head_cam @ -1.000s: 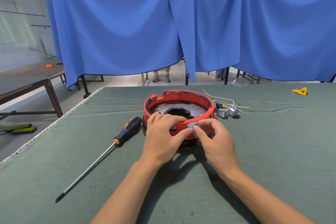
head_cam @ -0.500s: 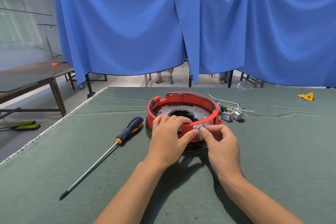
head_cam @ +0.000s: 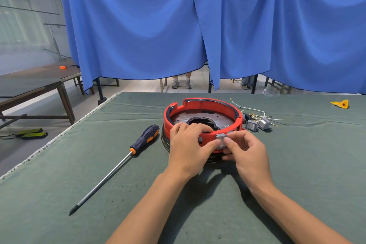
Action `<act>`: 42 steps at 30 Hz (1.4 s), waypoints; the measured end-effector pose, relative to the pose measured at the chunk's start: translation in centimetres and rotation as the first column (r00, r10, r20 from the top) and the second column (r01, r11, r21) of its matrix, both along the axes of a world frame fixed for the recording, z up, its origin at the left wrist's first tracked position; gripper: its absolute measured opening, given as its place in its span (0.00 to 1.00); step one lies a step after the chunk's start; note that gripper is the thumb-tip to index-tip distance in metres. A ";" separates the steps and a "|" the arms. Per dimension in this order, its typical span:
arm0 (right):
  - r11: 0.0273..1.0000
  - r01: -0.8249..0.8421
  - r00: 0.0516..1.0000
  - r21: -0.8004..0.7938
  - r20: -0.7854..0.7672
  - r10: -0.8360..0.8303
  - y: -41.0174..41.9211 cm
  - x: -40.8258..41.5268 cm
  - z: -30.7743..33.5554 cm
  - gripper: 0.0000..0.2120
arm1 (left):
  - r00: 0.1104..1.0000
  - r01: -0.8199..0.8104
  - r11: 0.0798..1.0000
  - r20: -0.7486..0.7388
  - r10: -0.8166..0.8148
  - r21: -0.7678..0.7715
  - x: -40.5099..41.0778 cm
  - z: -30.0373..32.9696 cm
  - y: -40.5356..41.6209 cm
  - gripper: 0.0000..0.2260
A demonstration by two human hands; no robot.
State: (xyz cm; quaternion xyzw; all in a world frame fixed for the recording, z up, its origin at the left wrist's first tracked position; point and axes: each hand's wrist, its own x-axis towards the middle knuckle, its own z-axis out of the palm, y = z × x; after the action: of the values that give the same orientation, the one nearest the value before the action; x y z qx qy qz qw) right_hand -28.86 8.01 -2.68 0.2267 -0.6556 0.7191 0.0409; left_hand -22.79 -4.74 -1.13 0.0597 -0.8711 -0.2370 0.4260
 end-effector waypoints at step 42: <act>0.876 -0.091 0.909 0.474 -0.319 0.268 1.9 -3.8 2.0 0.04 | 0.994 0.066 0.991 0.080 -0.075 0.113 0.0 0.5 -0.7 0.06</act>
State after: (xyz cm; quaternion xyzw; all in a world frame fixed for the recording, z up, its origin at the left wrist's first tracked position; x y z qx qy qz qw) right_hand -32.61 9.89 -0.72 0.4241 -0.7591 0.4920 0.0439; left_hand -22.79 -5.48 -0.60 0.0624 -0.8754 -0.2970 0.3763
